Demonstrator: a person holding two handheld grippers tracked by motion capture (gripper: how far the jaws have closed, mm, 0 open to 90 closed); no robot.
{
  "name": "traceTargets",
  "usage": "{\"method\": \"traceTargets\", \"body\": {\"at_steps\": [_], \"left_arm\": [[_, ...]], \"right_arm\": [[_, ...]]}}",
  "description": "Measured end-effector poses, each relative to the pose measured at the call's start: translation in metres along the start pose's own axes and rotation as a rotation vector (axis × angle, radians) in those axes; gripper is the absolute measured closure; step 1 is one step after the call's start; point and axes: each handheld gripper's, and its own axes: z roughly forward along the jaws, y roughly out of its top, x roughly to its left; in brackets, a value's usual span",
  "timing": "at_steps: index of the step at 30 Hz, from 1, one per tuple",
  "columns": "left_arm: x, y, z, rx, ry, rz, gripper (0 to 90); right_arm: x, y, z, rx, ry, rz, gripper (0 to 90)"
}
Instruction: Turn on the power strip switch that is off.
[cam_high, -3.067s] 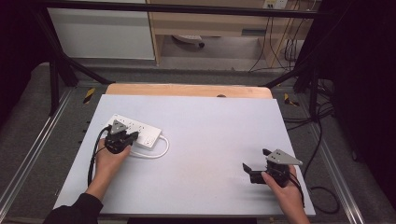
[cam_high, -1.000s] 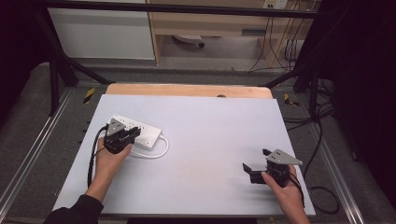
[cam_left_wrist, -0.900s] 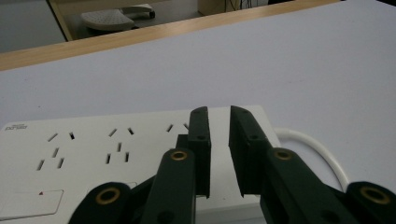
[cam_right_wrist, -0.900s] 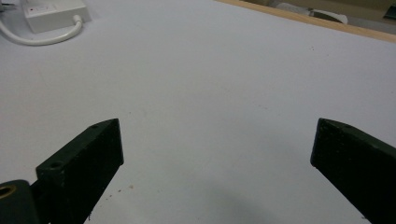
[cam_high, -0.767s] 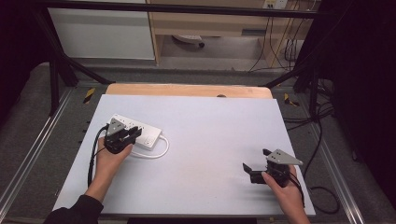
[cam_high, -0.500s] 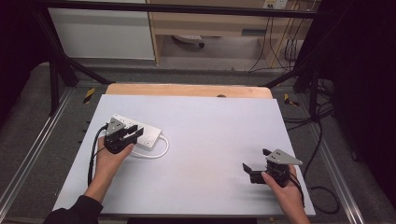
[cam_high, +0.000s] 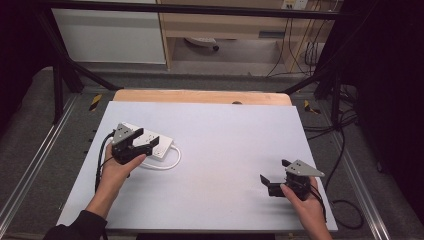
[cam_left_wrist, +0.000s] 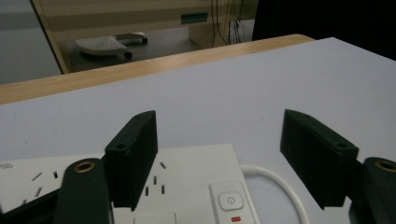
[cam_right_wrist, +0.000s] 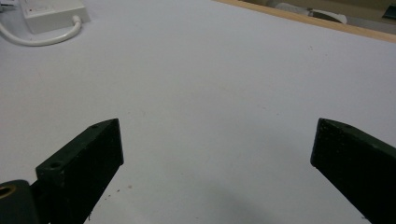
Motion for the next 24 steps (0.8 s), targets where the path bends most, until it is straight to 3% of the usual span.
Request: {"method": "traceTargets", "body": {"at_steps": [5, 11, 17, 24], "left_arm": [[-0.002, 0.001, 0.0, -0.013, -0.009, -0.013, 17.3], [-0.009, 0.005, -0.001, -0.011, -0.042, 0.0, 7.5], [-0.016, 0.008, -0.01, -0.026, -0.04, 0.004, 5.6], [-0.017, 0.009, -0.033, -0.088, -0.066, 0.001, 6.3]], "right_arm": [[0.0, 0.0, 0.0, 0.0, 0.0, -0.001, 2.9], [0.0, 0.0, 0.0, 0.0, 0.0, 0.001, 2.9], [-0.001, 0.0, 0.0, -0.003, -0.001, -0.001, 2.9], [0.0, 0.0, 0.0, -0.003, 0.0, 0.002, 2.9]]}}
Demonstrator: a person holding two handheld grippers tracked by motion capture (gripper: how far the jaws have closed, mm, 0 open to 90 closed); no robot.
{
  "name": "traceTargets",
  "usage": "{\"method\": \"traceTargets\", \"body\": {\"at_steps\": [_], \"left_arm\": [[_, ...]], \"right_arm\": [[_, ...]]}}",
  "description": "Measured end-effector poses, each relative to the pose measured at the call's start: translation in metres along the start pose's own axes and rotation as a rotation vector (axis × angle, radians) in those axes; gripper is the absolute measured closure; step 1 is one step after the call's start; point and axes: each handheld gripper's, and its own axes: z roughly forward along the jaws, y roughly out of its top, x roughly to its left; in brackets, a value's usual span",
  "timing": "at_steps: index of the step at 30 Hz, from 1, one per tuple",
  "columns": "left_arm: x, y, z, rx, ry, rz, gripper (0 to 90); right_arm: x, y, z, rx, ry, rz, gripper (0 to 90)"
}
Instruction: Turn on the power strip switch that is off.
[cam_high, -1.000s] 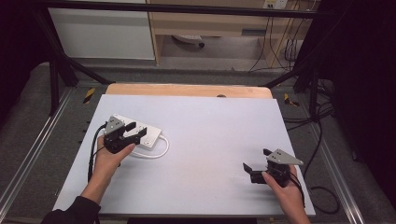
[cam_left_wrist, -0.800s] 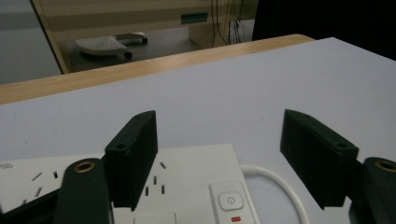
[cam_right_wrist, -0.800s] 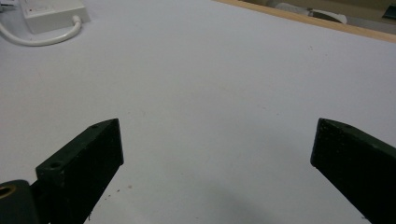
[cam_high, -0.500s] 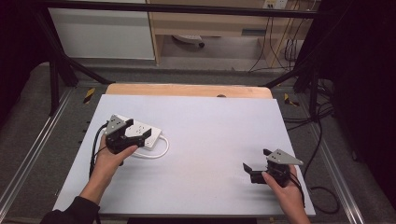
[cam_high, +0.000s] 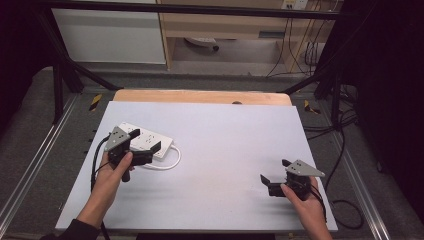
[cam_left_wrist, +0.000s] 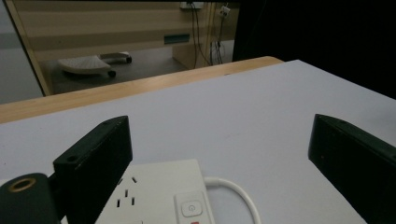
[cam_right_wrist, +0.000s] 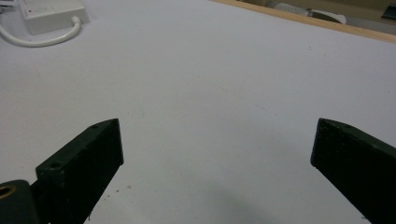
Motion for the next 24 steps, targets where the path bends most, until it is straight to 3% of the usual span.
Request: {"method": "traceTargets", "body": {"at_steps": [16, 24], "left_arm": [[0.001, -0.024, -0.059, -0.022, -0.005, -0.015, 6.3], [0.002, -0.043, -0.077, -0.005, 0.001, -0.034, 5.9]], "right_arm": [[-0.001, 0.0, -0.001, -0.004, -0.005, 0.008, 2.9], [-0.002, 0.0, -0.001, -0.006, -0.009, 0.015, 2.9]]}}
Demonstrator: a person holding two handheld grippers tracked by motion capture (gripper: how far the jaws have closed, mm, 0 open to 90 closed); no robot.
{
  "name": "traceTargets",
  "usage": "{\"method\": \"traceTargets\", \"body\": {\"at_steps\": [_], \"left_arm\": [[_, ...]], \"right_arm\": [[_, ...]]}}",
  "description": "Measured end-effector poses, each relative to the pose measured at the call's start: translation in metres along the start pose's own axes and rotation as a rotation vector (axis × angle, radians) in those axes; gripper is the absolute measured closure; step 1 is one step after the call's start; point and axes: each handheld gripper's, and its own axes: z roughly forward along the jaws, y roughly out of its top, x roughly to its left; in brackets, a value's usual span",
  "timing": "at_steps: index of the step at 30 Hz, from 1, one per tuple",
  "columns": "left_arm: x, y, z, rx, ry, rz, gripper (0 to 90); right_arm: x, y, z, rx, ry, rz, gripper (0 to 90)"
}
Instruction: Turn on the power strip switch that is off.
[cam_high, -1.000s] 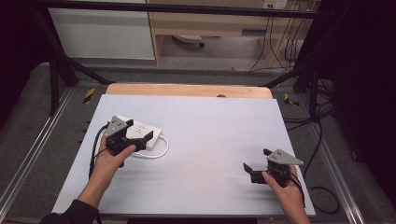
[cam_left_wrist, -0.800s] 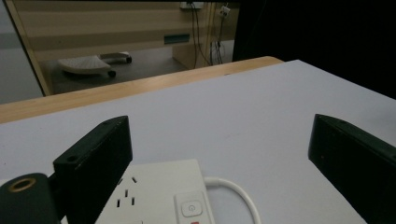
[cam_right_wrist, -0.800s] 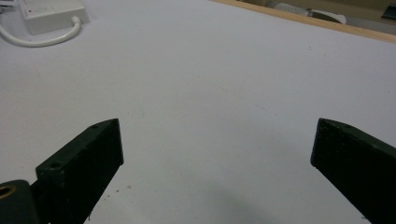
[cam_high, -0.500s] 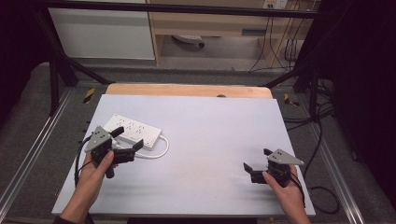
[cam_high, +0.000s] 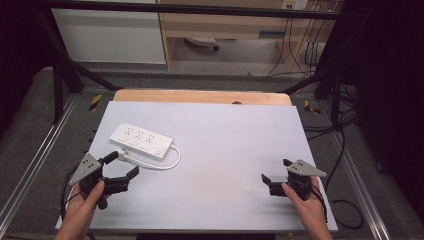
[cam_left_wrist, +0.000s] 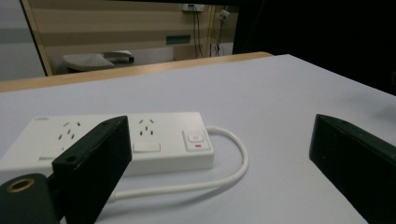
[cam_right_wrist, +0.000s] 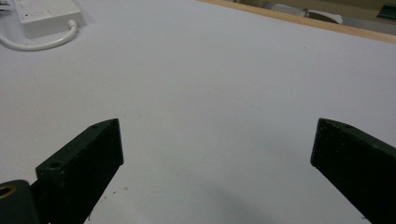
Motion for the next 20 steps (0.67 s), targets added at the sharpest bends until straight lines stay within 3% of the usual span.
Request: {"method": "traceTargets", "body": {"at_steps": [4, 6, 20], "left_arm": [[0.0, -0.011, -0.003, 0.01, -0.011, -0.033, 6.0], [-0.001, -0.015, -0.002, 0.034, -0.019, -0.031, 6.0], [-0.007, -0.027, 0.01, 0.082, -0.049, -0.015, 6.1]], "right_arm": [[0.0, 0.0, 0.0, 0.001, -0.003, 0.002, 2.9], [-0.001, 0.0, 0.0, 0.001, -0.005, 0.0, 2.9], [-0.002, -0.002, 0.002, 0.013, -0.017, -0.005, 2.8]]}}
